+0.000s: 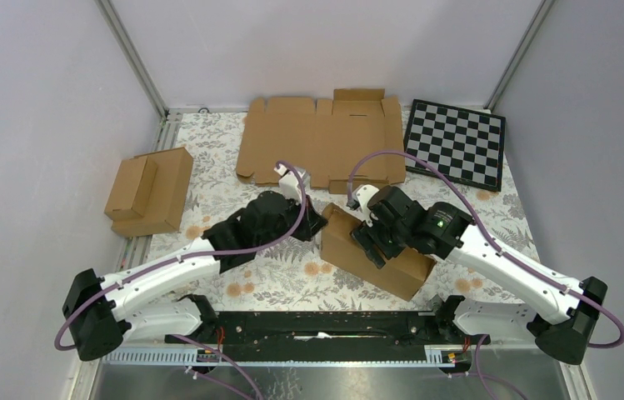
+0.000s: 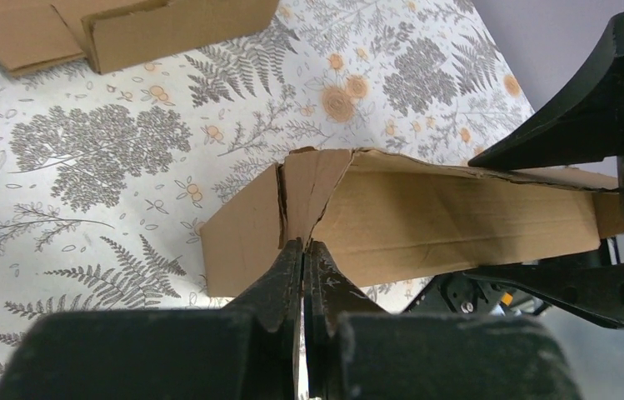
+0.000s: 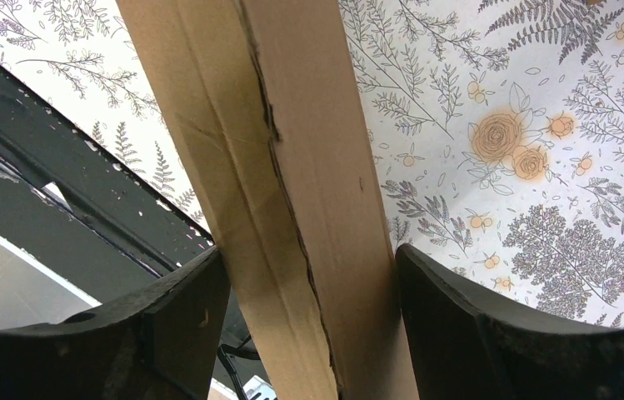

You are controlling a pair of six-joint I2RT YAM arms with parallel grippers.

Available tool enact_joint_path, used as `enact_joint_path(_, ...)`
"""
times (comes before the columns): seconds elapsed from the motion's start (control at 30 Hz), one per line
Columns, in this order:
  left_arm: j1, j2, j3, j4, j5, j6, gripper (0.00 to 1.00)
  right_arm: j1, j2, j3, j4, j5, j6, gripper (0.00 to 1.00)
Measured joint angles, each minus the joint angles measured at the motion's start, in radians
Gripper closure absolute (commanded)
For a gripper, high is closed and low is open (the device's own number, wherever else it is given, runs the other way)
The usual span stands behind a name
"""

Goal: Fold the paper box

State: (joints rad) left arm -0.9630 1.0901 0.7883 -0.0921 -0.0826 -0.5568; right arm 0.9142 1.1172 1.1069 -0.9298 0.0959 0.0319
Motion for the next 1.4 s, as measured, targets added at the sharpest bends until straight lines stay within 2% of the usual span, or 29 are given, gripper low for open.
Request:
enact_joint_path(0.2,0.098,0.02,0.017,-0.012,0.196,-0.018,1.0,0.0,0.0,-0.002,0.008,-0.004,0.002,0.02)
enact_joint_path(0.4,0.169,0.031,0.017,-0.004,0.335,-0.045,1.0,0.0,0.003,-0.002,0.013,-0.01,0.001,0.06)
enact_joint_path(0.6,0.207,0.031,0.015,-0.011,0.406,-0.061,1.0,0.0,0.011,-0.002,0.023,-0.009,-0.001,0.03)
enact_joint_path(0.83,0.201,0.026,-0.004,0.01,0.38,-0.047,1.0,0.0,0.011,-0.001,0.024,-0.01,-0.001,0.0)
enact_joint_path(1.03,0.145,0.019,-0.015,0.016,0.271,-0.016,1.0,0.0,0.013,0.001,0.023,-0.011,0.0,0.0)
enact_joint_path(1.23,0.097,0.039,0.036,-0.049,0.153,0.013,1.0,0.0,0.02,0.006,0.022,-0.008,0.0,0.01)
enact_joint_path(1.27,0.092,0.04,0.04,-0.054,0.143,0.016,0.97,0.0,0.021,0.006,0.022,-0.008,0.0,0.03)
enact_joint_path(1.33,0.083,0.039,0.044,-0.069,0.124,0.026,0.81,0.0,0.023,0.008,0.022,-0.008,0.0,0.07)
enact_joint_path(1.4,0.081,0.037,0.043,-0.079,0.117,0.035,0.7,0.0,0.025,0.01,0.02,-0.009,0.001,0.13)
